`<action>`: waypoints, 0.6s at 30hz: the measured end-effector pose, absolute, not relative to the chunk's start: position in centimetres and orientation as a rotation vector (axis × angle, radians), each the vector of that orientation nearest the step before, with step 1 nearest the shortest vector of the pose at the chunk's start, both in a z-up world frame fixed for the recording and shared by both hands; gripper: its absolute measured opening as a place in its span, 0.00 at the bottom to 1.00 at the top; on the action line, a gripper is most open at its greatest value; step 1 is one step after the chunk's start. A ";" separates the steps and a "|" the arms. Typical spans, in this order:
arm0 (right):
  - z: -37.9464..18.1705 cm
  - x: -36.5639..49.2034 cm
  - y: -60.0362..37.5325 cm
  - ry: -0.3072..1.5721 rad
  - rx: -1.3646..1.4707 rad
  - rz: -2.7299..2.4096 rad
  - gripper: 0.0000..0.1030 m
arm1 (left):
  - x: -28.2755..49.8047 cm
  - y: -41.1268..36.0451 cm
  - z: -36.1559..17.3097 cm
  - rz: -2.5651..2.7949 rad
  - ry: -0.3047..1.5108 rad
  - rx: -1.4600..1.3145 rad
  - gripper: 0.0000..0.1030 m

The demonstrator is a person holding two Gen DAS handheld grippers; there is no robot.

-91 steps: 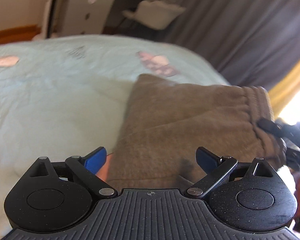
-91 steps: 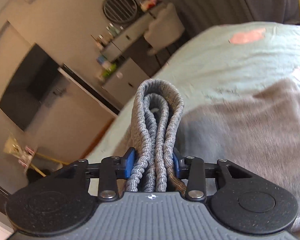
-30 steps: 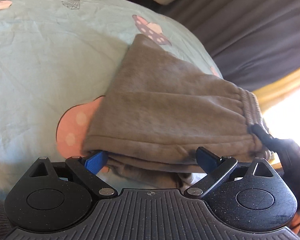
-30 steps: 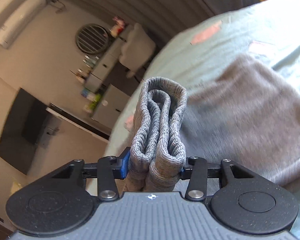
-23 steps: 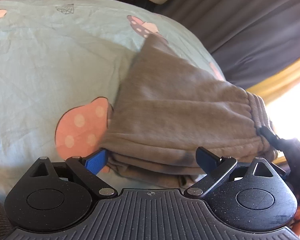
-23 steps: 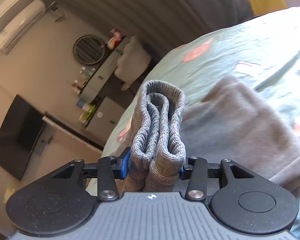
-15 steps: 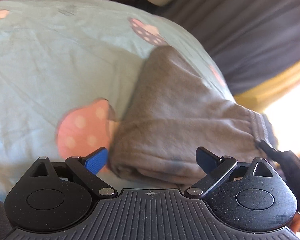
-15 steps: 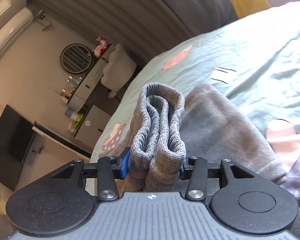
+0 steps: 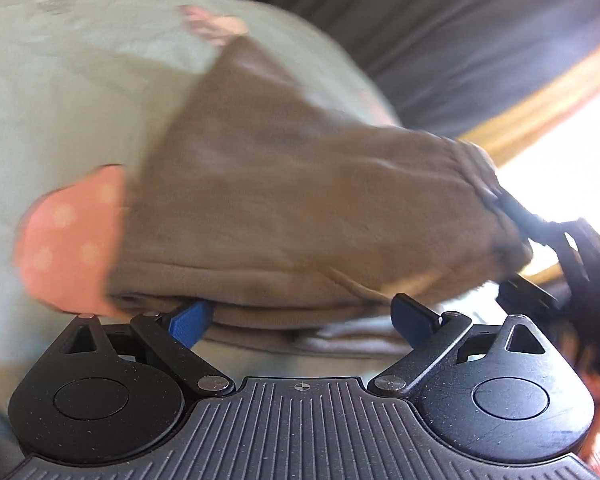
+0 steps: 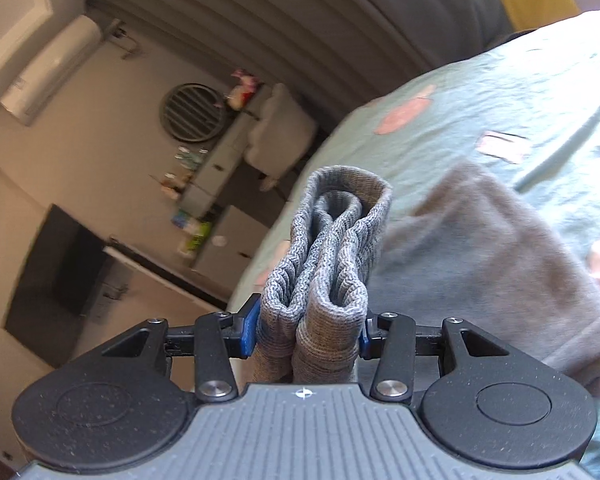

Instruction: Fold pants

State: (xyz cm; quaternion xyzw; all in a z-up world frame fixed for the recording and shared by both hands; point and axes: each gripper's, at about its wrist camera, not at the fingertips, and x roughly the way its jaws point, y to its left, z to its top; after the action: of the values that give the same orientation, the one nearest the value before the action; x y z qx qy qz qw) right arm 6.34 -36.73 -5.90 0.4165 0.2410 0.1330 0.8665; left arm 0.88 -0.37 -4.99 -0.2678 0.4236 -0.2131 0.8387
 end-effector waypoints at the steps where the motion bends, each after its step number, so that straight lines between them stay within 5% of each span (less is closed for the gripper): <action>1: -5.5 6.3 -36.5 0.496 0.867 0.290 0.43 | 0.5 -0.7 -4.6 -0.485 0.876 -0.547 0.96; 10: -3.9 6.3 -34.9 0.477 0.816 0.343 0.43 | 0.5 -5.8 -5.3 -0.474 0.877 -0.316 0.95; 18: -3.3 5.5 -35.0 0.480 0.801 0.329 0.43 | 2.1 -7.4 -7.7 -0.360 0.951 -0.253 0.59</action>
State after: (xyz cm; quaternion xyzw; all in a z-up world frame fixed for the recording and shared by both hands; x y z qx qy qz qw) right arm 5.49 -34.99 -3.33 0.3846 0.2302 0.1579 0.8799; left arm 2.13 -7.41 -7.71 -0.1207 0.4538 -0.1718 0.8660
